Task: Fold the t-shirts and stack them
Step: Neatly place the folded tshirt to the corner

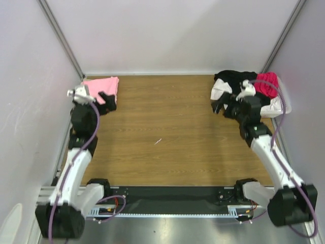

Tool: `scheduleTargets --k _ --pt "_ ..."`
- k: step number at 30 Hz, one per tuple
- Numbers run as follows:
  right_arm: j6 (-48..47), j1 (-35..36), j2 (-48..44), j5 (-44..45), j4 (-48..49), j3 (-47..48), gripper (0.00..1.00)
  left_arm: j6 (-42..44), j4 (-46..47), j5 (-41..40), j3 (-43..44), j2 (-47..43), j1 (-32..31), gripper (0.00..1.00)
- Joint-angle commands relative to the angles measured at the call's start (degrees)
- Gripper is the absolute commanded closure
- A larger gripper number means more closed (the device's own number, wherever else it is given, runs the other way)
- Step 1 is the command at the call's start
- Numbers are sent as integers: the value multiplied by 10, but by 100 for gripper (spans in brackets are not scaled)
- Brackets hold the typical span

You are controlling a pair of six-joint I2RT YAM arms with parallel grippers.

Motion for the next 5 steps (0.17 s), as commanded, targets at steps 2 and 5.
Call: scheduleTargets --k 2,5 --pt "12 2 -96 27 129 -100 0 36 -88 -44 -83 -150 -4 0" --pt "19 5 -121 39 111 -116 0 54 -109 -47 -115 -230 -5 0"
